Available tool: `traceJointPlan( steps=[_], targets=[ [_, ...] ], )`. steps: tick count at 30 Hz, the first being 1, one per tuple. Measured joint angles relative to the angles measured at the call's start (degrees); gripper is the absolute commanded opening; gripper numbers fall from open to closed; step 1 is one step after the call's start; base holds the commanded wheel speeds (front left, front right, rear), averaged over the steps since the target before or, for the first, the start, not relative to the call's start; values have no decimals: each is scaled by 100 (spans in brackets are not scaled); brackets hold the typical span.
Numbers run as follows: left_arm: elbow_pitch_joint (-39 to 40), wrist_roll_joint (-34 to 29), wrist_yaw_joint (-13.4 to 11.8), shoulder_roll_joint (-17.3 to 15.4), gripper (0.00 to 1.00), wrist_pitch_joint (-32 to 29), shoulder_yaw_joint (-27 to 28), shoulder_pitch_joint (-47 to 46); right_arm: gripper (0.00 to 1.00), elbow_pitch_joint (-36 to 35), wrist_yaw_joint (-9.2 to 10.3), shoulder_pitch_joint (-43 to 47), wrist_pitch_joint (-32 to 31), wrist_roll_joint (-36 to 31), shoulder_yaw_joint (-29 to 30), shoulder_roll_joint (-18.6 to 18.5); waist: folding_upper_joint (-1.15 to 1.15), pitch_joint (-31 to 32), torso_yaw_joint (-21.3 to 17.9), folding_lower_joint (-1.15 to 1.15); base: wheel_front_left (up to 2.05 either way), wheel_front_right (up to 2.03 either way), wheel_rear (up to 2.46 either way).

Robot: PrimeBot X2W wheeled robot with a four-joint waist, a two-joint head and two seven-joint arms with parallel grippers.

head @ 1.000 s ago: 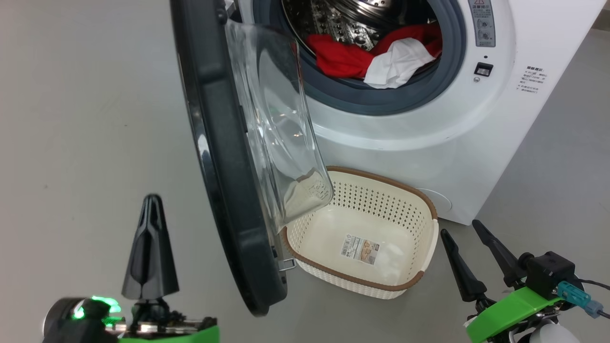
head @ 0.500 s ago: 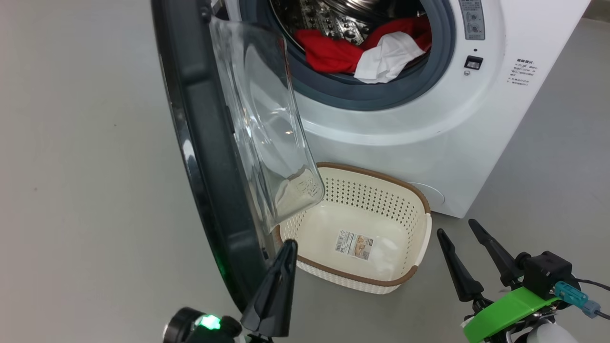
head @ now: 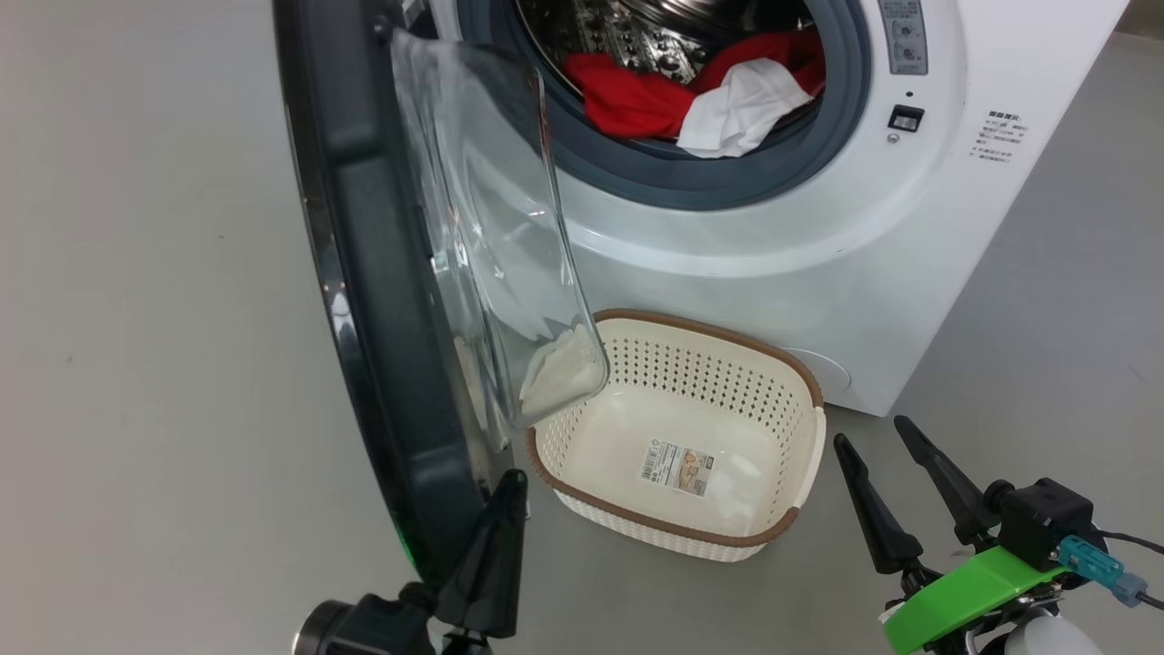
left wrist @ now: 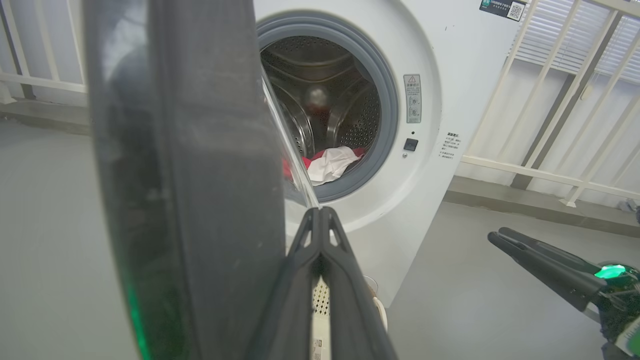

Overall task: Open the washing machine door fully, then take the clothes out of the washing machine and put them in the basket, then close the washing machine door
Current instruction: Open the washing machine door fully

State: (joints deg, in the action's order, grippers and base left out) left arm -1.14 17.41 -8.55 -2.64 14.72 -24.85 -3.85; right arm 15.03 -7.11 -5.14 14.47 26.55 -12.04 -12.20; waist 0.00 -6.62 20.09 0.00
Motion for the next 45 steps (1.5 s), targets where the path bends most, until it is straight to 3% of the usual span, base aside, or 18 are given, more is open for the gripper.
traceJointPlan(
  steps=[10,18,37,45],
  targets=[
    [-11,-29,-48,24,0,0,515,175,100,-35,0,19,0,0,14,121,0,85,187,0,0,0,0],
    [15,-30,-57,29,0,0,1229,313,100,-40,0,41,0,0,-21,162,0,140,319,0,0,0,0],
    [-368,-399,-151,91,0,0,3123,-108,100,-133,0,24,0,0,-153,21,0,-246,155,0,0,0,0],
    [-659,-751,86,124,0,0,3988,-592,100,-170,0,-170,0,0,-209,-134,0,-504,82,0,0,0,0]
  ],
)
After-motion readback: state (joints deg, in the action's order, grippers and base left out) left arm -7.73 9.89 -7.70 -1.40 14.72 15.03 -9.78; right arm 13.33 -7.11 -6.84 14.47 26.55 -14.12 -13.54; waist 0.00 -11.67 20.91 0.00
